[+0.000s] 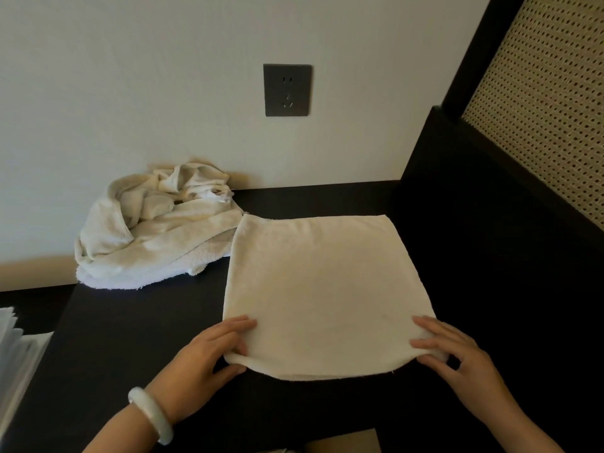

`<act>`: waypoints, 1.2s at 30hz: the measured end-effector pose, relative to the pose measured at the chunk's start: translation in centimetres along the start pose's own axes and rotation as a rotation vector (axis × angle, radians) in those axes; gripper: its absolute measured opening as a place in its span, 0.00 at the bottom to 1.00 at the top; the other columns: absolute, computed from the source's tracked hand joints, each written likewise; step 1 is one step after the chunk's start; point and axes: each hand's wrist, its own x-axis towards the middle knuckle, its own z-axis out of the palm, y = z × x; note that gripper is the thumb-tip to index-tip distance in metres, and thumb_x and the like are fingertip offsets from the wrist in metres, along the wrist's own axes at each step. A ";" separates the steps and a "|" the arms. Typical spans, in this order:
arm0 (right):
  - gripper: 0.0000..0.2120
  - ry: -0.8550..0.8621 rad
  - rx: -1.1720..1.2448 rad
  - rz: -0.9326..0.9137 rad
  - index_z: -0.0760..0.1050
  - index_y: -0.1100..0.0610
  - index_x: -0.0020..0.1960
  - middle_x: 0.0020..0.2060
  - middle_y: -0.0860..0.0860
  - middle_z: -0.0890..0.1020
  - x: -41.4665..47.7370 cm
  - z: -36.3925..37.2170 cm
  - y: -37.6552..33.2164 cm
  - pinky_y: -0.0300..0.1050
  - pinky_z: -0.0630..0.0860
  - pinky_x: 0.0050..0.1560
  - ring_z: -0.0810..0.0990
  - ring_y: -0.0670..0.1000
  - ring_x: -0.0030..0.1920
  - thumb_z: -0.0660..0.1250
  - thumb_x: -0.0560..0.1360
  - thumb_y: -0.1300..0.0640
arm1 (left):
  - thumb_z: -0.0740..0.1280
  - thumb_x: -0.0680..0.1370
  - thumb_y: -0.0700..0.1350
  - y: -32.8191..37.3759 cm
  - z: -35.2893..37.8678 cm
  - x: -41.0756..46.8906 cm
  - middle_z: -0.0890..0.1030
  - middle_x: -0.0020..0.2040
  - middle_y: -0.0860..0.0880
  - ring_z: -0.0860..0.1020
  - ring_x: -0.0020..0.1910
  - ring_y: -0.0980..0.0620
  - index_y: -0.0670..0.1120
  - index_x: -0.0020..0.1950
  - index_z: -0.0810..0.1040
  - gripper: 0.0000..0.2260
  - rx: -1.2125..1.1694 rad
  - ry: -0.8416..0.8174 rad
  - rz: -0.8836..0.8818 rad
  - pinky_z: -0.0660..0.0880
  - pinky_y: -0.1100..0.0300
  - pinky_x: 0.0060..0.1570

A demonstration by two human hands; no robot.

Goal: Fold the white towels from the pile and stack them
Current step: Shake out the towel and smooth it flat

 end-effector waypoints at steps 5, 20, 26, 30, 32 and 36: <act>0.11 -0.095 -0.181 0.079 0.82 0.43 0.41 0.60 0.32 0.77 1.5 -1.5 -1.4 0.42 0.62 0.69 0.71 0.43 0.65 0.76 0.71 0.59 | 0.68 0.78 0.50 1.4 -1.8 0.2 0.72 0.64 0.69 0.68 0.66 0.71 0.61 0.56 0.75 0.09 -0.050 -0.043 -0.087 0.65 0.70 0.68; 0.10 -0.092 0.325 0.480 0.79 0.50 0.54 0.46 0.49 0.86 10.8 -2.2 -5.5 0.48 0.80 0.47 0.84 0.50 0.48 0.72 0.75 0.50 | 0.72 0.76 0.52 0.5 -6.9 7.7 0.78 0.51 0.56 0.80 0.48 0.56 0.57 0.53 0.72 0.10 -0.306 0.007 -0.557 0.78 0.62 0.45; 0.03 -0.010 0.110 0.474 0.80 0.54 0.45 0.40 0.50 0.86 11.6 0.1 -4.3 0.49 0.80 0.47 0.83 0.50 0.43 0.70 0.77 0.61 | 0.63 0.81 0.53 -0.5 -3.7 8.6 0.74 0.32 0.52 0.71 0.29 0.61 0.49 0.39 0.72 0.13 -0.203 0.265 -0.534 0.68 0.68 0.32; 0.08 0.094 0.162 0.411 0.81 0.57 0.41 0.32 0.49 0.85 12.6 -0.8 -5.1 0.47 0.75 0.37 0.83 0.53 0.38 0.68 0.78 0.60 | 0.64 0.81 0.50 -1.2 -3.1 7.9 0.77 0.34 0.50 0.73 0.32 0.60 0.47 0.36 0.72 0.14 -0.275 0.448 -0.590 0.68 0.66 0.32; 0.10 0.175 0.109 0.373 0.80 0.55 0.40 0.31 0.51 0.83 13.9 -0.8 -5.6 0.45 0.71 0.36 0.81 0.53 0.37 0.66 0.79 0.57 | 0.63 0.80 0.49 -1.2 -3.2 8.0 0.78 0.35 0.53 0.74 0.34 0.59 0.49 0.35 0.72 0.14 -0.299 0.531 -0.616 0.66 0.66 0.31; 0.09 0.211 -0.207 0.365 0.73 0.56 0.43 0.36 0.52 0.78 16.1 2.5 -5.2 0.46 0.68 0.36 0.77 0.52 0.37 0.62 0.81 0.54 | 0.61 0.82 0.49 -1.0 -2.5 9.2 0.78 0.35 0.48 0.76 0.34 0.54 0.48 0.41 0.72 0.11 -0.272 0.537 -0.683 0.69 0.62 0.32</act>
